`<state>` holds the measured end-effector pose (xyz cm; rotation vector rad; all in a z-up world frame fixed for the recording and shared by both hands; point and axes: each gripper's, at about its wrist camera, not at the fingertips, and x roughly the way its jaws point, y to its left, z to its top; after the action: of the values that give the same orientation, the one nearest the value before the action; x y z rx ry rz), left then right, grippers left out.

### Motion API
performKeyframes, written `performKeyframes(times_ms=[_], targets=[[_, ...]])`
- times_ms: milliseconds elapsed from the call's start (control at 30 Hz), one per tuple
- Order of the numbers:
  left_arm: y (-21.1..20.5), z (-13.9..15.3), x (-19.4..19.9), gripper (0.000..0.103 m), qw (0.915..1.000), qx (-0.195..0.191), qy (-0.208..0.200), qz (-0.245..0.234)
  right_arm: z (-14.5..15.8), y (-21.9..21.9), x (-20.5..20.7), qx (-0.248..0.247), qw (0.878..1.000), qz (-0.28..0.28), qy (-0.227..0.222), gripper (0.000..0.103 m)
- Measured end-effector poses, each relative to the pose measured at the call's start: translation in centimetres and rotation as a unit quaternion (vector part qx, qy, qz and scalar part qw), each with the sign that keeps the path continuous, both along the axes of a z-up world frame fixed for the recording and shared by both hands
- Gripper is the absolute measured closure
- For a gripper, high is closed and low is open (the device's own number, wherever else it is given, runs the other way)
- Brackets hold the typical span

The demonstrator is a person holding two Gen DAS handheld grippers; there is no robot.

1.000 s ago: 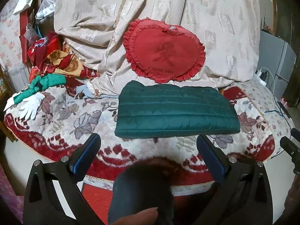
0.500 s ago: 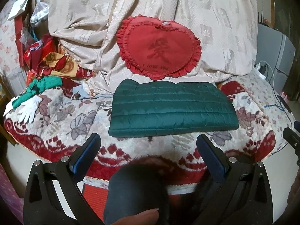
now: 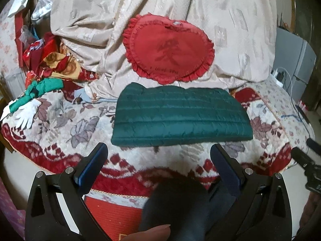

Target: Fold large clothes

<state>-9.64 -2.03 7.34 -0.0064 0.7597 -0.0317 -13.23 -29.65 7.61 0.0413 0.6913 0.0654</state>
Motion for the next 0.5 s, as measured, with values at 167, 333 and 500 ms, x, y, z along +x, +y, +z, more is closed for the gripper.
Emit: performKeyframes(times_ms=[167,333,500], targets=[[0.1,0.2,-0.8,0.001,1.0,0.003,-0.007,-0.006,0.2,0.1,-0.6,0.014,1.0,0.002,0.001,0.0],[0.8,0.6,-0.9,0.001,0.9999,-0.006,-0.009,0.0,1.1,0.7,-0.6,0.005,1.0,0.009,-0.004,0.0],[0.9,0.6,-1.0,0.001,0.9999,-0.007,-0.009,-0.001,1.6,1.4,-0.9,0.0,1.0,0.01,-0.007,0.0]])
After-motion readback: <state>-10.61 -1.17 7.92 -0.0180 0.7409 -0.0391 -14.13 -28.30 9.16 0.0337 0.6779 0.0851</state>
